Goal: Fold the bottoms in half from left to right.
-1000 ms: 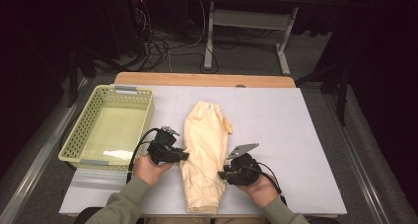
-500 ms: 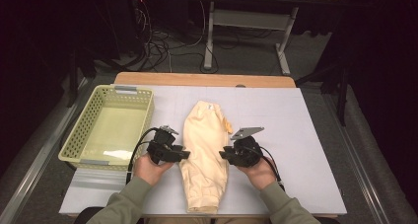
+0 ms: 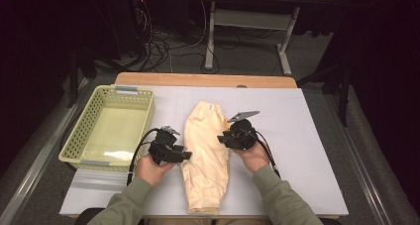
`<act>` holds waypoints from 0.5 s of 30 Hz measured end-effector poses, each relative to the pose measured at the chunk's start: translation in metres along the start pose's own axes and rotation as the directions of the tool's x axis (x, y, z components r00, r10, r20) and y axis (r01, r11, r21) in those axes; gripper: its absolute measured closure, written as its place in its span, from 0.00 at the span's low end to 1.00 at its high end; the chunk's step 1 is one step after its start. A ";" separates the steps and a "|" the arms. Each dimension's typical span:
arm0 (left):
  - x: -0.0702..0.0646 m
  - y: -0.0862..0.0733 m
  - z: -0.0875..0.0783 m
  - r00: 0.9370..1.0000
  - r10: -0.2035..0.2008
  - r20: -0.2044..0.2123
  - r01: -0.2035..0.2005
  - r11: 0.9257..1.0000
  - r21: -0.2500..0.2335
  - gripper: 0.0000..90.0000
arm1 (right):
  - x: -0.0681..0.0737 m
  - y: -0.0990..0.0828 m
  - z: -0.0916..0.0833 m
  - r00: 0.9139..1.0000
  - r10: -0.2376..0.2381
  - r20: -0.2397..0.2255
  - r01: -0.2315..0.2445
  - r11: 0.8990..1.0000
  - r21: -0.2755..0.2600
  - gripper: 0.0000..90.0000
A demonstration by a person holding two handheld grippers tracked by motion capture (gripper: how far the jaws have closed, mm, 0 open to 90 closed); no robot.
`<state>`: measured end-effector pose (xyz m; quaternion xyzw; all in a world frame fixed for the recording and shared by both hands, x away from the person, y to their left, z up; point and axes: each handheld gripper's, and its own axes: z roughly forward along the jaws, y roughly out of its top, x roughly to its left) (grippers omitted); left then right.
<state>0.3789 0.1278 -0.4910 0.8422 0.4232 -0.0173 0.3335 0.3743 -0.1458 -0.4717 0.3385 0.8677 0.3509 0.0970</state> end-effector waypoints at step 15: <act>0.000 0.001 0.002 1.000 -0.004 -0.006 0.004 1.000 -0.008 0.61 | -0.027 0.029 0.019 0.997 0.054 0.063 -0.054 0.999 -0.007 0.72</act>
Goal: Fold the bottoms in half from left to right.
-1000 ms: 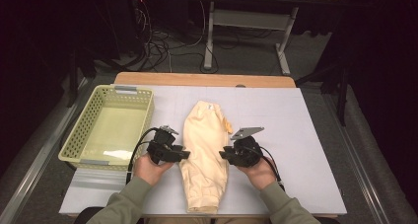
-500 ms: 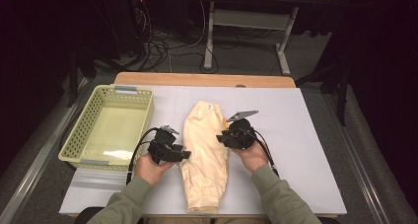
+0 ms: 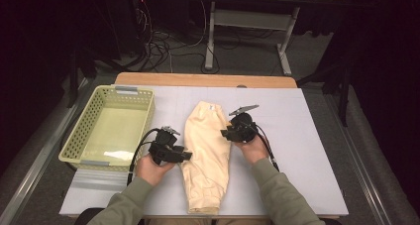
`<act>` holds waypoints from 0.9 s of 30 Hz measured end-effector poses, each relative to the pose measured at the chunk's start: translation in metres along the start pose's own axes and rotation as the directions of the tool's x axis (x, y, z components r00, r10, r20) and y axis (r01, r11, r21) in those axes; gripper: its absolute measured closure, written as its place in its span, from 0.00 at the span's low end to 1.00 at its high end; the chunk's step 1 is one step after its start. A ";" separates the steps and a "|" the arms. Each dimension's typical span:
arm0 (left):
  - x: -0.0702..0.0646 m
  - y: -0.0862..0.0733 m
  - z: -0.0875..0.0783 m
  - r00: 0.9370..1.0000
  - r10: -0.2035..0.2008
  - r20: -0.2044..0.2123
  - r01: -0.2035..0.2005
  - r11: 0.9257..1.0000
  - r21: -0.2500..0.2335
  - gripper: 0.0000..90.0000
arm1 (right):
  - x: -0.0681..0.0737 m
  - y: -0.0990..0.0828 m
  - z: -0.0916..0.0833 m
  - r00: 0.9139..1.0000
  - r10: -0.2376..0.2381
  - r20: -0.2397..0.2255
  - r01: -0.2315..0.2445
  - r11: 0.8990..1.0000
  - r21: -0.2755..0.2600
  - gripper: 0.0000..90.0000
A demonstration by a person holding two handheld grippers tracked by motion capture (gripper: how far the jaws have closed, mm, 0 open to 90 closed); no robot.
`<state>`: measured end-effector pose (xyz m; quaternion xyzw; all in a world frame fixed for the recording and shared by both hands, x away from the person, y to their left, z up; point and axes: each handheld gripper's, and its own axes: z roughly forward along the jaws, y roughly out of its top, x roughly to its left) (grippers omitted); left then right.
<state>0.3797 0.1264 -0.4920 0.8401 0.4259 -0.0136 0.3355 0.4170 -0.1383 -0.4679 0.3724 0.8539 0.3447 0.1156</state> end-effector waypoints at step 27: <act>0.001 0.000 0.005 0.999 -0.006 0.042 0.005 0.999 0.039 0.82 | -0.040 0.002 0.034 0.988 0.097 0.118 -0.107 0.991 0.082 0.67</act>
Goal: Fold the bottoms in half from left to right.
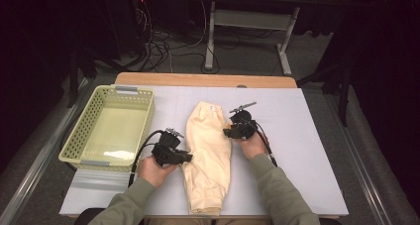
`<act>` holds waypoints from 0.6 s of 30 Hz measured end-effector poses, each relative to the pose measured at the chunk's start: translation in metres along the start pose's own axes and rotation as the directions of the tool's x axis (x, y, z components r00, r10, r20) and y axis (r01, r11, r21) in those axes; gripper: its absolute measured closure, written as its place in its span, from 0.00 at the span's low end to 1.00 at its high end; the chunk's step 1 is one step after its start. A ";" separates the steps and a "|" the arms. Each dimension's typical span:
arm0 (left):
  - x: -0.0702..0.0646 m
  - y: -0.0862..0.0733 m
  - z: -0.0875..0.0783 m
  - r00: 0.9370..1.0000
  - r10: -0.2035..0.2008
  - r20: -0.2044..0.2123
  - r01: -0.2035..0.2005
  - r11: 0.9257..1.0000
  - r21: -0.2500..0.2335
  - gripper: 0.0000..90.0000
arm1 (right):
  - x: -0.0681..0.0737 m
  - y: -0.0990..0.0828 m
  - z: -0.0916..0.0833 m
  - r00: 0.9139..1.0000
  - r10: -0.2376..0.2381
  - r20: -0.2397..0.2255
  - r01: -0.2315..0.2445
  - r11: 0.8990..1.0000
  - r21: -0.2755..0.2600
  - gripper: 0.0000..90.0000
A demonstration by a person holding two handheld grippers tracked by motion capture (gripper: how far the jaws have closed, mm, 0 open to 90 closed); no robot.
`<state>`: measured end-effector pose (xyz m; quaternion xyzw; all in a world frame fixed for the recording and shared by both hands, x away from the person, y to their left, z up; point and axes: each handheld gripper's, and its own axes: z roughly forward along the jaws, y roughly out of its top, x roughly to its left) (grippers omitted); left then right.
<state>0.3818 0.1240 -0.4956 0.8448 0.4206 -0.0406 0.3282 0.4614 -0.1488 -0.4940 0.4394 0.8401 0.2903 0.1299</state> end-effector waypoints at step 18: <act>-0.010 0.001 0.002 1.000 0.011 0.002 -0.011 1.000 0.028 0.58 | -0.003 0.006 0.005 1.000 -0.003 0.012 0.003 1.000 0.024 0.66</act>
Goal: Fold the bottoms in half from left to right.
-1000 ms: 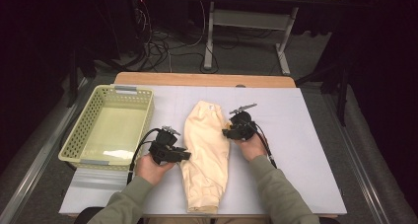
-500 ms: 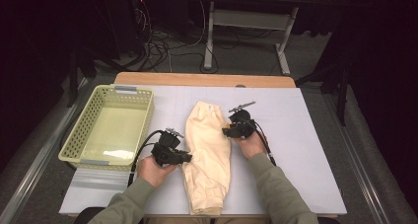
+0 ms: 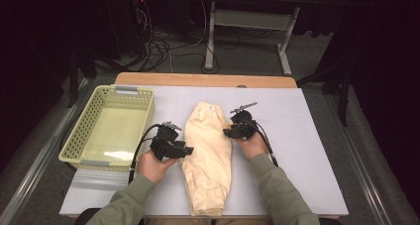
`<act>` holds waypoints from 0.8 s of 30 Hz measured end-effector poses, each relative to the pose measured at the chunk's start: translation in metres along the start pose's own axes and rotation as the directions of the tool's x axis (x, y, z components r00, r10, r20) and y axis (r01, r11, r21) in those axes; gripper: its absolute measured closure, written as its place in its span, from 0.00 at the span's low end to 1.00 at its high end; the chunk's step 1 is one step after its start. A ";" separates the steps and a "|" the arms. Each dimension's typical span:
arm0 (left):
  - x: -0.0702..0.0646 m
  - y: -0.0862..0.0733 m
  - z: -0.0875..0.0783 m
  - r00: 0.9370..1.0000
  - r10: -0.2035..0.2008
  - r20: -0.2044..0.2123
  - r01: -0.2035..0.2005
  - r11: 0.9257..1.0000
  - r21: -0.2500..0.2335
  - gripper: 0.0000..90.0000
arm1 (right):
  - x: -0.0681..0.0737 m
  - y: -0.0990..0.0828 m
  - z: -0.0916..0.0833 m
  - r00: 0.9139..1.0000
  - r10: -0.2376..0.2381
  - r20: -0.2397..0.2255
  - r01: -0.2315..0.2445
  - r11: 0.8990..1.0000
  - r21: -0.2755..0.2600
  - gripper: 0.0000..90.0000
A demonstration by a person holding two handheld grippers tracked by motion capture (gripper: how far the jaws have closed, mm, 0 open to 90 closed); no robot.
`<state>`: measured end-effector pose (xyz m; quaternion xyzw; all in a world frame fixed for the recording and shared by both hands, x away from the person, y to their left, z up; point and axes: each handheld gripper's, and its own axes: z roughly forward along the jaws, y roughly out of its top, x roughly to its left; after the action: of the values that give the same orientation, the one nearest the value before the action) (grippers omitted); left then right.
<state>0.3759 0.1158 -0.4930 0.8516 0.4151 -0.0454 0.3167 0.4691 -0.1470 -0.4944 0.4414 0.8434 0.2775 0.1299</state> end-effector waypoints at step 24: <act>0.018 0.045 -0.014 0.995 -0.059 -0.079 0.047 0.988 -0.146 0.52 | -0.001 -0.001 -0.002 1.000 0.009 -0.010 -0.009 1.000 0.000 0.60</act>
<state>0.4183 0.1155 -0.4658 0.8164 0.4525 0.0117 0.3587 0.4684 -0.1490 -0.4938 0.4439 0.8420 0.2801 0.1244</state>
